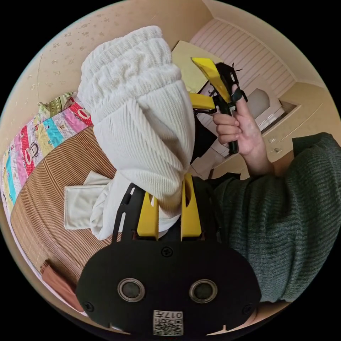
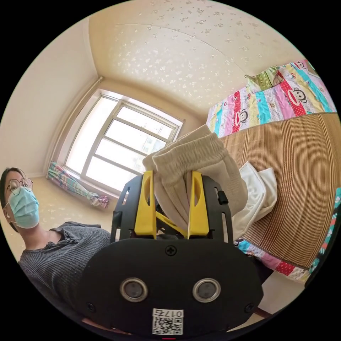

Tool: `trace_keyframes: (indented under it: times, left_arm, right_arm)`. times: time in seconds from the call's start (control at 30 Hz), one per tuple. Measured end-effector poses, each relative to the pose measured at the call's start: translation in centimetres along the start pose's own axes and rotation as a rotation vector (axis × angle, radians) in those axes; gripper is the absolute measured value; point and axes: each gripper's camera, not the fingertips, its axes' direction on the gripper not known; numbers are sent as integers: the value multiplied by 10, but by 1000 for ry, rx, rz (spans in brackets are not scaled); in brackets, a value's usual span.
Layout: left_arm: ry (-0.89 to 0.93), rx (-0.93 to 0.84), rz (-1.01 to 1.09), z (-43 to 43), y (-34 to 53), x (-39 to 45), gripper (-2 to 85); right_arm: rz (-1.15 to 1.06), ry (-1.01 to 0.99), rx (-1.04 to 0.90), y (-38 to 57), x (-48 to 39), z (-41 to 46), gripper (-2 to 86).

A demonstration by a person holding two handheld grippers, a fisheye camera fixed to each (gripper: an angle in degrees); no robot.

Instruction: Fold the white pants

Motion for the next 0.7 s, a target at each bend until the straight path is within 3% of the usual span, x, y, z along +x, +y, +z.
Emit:
trace_keyframes:
  times: [0.13, 0.27, 0.43, 0.7]
  left_arm:
    - [56, -40, 69, 43, -13, -2, 98]
    - [101, 38, -12, 48, -7, -37, 121]
    - [638, 470, -284, 46, 40, -142, 259]
    - [463, 587, -405, 62, 53, -164, 268]
  right_arm:
    - [-24, 31, -69, -6, 10, 6, 82]
    - [24, -231, 80, -4, 50, -38, 38]
    - [10, -471, 130, -6, 87, -78, 20]
    - [-184, -417, 108, -41, 84, -145, 12]
